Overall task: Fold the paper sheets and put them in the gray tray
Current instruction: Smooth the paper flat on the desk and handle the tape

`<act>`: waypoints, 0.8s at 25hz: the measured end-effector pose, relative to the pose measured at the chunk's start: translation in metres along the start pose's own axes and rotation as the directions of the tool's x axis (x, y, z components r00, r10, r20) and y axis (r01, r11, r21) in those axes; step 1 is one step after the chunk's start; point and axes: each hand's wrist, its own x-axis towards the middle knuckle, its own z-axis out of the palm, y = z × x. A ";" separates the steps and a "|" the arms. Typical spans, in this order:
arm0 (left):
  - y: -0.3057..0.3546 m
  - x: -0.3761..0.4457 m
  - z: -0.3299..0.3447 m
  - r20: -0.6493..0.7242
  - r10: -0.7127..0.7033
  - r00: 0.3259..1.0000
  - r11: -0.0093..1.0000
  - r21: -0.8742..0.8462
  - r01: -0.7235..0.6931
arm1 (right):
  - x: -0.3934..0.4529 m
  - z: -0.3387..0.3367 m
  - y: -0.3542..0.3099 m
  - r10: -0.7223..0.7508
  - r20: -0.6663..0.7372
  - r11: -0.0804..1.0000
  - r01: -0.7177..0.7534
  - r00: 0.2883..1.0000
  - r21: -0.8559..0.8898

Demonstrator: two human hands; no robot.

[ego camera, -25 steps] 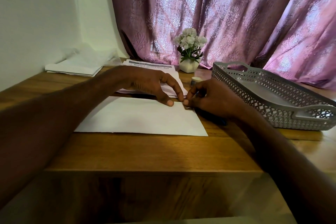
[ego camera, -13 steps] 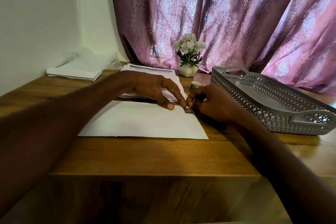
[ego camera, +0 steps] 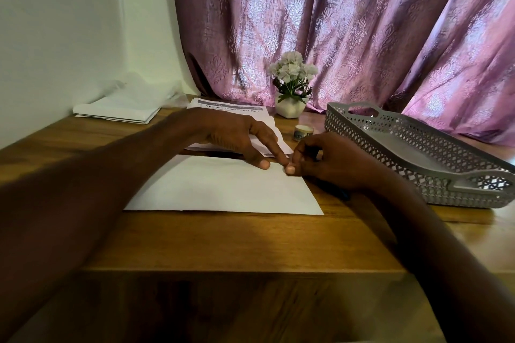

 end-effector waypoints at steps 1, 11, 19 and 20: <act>0.000 0.000 0.000 0.006 0.002 1.000 1.000 0.007 -0.002 | -0.001 -0.003 0.001 0.006 0.021 1.000 -0.006 1.000 0.013; -0.002 0.005 0.002 0.007 -0.005 1.000 1.000 -0.002 0.005 | 0.003 0.005 0.007 -0.022 -0.049 0.998 0.019 0.999 -0.058; 0.007 -0.004 0.003 -0.089 -0.003 0.996 1.000 -0.009 0.002 | 0.009 0.013 0.014 -0.057 -0.274 0.981 0.003 0.960 -0.193; 0.009 -0.004 0.003 -0.109 -0.003 0.994 1.000 -0.007 0.002 | 0.008 0.012 0.014 -0.067 -0.267 0.979 0.012 0.961 -0.203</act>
